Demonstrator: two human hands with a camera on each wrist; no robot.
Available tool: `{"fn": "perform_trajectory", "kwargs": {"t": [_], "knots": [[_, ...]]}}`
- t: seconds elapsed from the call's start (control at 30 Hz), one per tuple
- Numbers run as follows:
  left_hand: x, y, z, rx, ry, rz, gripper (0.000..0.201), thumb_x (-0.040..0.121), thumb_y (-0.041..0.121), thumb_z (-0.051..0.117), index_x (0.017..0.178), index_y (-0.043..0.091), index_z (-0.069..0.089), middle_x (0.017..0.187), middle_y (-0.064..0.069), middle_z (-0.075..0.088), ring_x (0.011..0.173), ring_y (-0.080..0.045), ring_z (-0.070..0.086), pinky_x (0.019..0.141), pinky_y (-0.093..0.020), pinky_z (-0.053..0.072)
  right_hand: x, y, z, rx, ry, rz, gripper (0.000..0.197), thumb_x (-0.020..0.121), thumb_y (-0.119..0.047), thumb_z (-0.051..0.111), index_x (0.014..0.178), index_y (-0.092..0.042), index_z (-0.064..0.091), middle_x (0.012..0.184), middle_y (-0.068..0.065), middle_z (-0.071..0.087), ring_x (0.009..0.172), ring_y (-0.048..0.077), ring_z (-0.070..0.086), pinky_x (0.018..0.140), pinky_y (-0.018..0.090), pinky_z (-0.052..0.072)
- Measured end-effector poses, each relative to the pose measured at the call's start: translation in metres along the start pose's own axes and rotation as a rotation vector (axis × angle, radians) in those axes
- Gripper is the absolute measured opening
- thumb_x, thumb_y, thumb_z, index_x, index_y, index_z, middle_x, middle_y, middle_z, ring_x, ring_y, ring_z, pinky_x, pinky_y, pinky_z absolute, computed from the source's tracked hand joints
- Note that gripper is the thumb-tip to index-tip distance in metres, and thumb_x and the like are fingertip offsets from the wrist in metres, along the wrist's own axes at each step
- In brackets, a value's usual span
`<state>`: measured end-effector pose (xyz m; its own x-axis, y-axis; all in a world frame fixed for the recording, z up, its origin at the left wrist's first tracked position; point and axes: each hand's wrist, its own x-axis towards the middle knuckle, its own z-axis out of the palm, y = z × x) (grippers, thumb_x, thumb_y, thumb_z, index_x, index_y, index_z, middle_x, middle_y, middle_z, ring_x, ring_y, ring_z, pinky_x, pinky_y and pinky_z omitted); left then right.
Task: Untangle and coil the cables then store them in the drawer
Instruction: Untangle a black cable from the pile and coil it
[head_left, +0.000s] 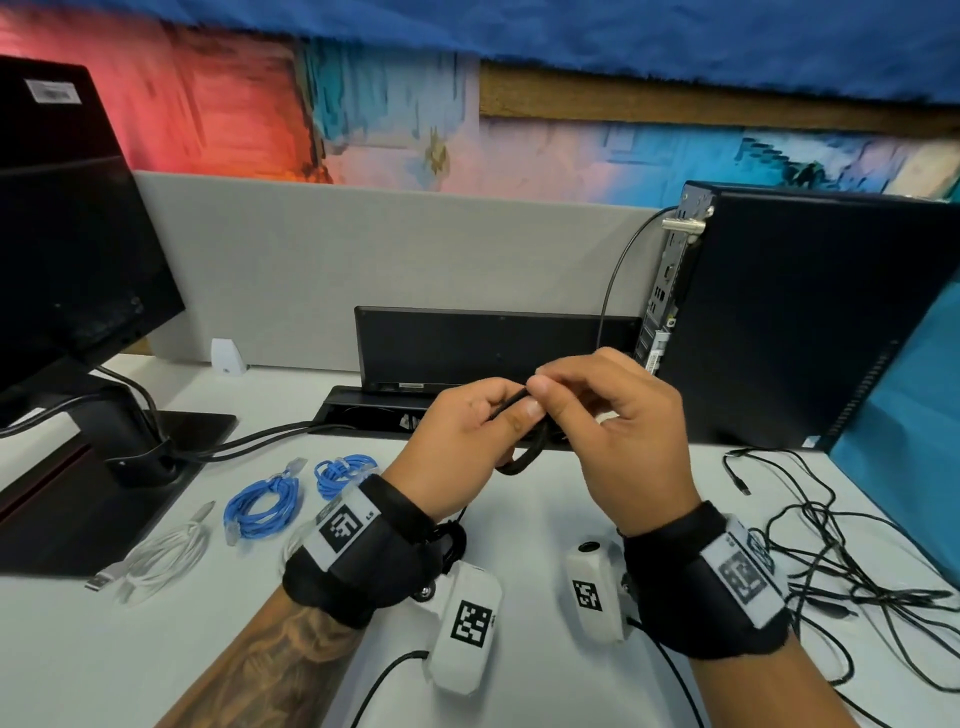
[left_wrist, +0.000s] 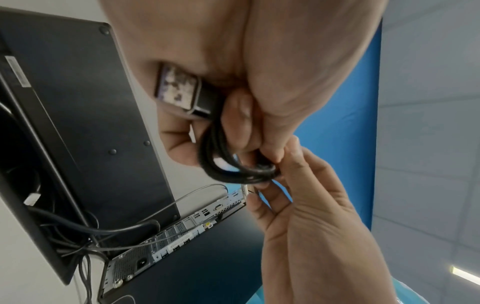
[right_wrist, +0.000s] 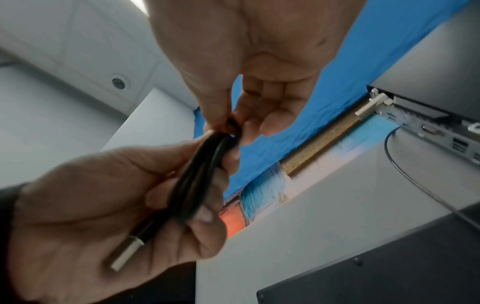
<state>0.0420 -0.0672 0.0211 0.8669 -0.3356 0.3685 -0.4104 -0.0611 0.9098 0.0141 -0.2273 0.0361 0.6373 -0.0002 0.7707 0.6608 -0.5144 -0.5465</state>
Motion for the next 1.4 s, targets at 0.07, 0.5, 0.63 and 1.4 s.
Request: {"fn": "perform_trajectory", "kwargs": {"t": [0.07, 0.5, 0.63, 1.4], "knots": [[0.0, 0.0, 0.004, 0.038, 0.016, 0.022, 0.016, 0.099, 0.023, 0.057, 0.088, 0.017, 0.068, 0.06, 0.013, 0.054, 0.055, -0.007, 0.047, 0.056, -0.022, 0.04, 0.002, 0.0, -0.002, 0.13, 0.012, 0.116, 0.005, 0.094, -0.018, 0.071, 0.094, -0.019, 0.076, 0.08, -0.006, 0.07, 0.077, 0.01, 0.068, 0.068, 0.019, 0.053], [-0.008, -0.022, 0.032, -0.159, 0.037, -0.174, 0.025, 0.091, 0.037, 0.056, 0.072, 0.021, 0.053, 0.057, 0.009, 0.035, 0.052, -0.01, 0.031, 0.054, -0.025, 0.032, 0.03, 0.017, -0.059, 0.269, 0.096, 0.356, 0.027, 0.103, -0.034, 0.056, 0.08, -0.025, 0.068, 0.068, -0.006, 0.059, 0.065, 0.009, 0.053, 0.062, 0.028, 0.045], [-0.002, -0.014, 0.035, -0.119, 0.062, -0.084, 0.026, 0.101, 0.028, 0.054, 0.08, 0.013, 0.058, 0.055, 0.01, 0.039, 0.05, -0.008, 0.033, 0.051, -0.02, 0.032, 0.013, 0.018, -0.028, 0.169, -0.373, 0.423, 0.014, 0.095, -0.031, 0.067, 0.089, -0.022, 0.075, 0.074, -0.006, 0.068, 0.065, -0.001, 0.06, 0.061, 0.015, 0.047], [-0.003, -0.001, 0.04, -0.258, -0.142, -0.086, 0.035, 0.1, 0.031, 0.045, 0.115, 0.002, 0.056, 0.065, 0.011, 0.044, 0.059, -0.004, 0.039, 0.059, -0.016, 0.04, 0.019, -0.002, -0.039, -0.046, 0.063, 0.08, 0.026, 0.102, -0.024, 0.059, 0.083, -0.011, 0.071, 0.069, 0.001, 0.062, 0.066, 0.015, 0.058, 0.061, 0.025, 0.047]]}}
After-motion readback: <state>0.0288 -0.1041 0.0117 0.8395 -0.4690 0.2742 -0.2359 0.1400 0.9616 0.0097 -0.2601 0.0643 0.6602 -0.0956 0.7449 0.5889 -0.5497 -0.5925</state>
